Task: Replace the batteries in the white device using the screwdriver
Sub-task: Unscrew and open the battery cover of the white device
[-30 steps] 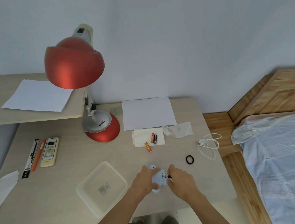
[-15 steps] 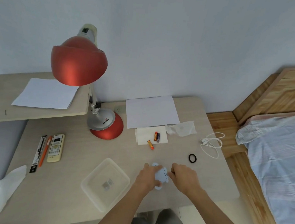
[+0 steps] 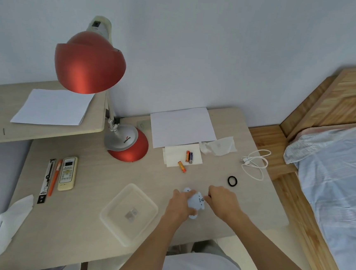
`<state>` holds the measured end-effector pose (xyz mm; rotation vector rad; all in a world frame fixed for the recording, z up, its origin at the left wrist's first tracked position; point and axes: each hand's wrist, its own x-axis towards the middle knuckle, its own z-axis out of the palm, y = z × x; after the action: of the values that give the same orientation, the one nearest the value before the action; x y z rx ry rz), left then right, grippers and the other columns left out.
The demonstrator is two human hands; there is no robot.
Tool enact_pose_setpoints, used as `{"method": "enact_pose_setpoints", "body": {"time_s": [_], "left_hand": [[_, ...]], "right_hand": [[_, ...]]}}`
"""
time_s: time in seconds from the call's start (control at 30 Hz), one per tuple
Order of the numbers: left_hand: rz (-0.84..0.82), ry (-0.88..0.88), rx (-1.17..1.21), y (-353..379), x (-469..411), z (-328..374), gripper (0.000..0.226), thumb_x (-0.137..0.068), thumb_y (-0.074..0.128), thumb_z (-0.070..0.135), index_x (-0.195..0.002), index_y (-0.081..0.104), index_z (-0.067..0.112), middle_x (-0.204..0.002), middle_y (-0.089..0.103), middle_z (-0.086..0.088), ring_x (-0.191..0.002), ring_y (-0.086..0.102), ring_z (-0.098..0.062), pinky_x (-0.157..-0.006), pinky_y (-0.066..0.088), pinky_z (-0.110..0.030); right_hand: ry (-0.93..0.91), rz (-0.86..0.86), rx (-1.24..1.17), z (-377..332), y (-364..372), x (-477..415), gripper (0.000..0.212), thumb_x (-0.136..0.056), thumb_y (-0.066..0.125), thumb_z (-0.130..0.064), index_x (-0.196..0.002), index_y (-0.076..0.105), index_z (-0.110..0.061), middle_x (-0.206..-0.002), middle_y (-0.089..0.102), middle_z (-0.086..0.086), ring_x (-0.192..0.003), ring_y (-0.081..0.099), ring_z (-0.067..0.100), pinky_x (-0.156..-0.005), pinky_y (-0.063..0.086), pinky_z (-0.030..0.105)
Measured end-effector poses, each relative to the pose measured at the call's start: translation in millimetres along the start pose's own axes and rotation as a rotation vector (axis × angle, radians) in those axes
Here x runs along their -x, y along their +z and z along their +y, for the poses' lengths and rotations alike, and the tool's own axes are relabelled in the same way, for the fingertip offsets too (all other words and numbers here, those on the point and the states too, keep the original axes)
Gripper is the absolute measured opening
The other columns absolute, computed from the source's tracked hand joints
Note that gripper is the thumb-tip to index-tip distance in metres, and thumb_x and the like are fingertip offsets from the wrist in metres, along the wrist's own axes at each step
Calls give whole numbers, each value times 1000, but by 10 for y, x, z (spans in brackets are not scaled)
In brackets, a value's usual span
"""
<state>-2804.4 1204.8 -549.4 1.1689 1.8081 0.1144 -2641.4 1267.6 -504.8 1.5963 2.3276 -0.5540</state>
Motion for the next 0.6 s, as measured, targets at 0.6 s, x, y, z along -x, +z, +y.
{"method": "enact_pose_setpoints", "body": {"time_s": [0.6], "left_hand": [[-2, -13, -17, -5, -12, -7, 81, -88, 82, 32, -157, 41, 40, -141, 40, -11, -127, 53, -34, -112, 46, -43]], "right_hand": [[-20, 9, 13, -57, 12, 3, 22, -105, 51, -30, -91, 54, -13, -95, 64, 6, -79, 62, 27, -65, 40, 34]]}}
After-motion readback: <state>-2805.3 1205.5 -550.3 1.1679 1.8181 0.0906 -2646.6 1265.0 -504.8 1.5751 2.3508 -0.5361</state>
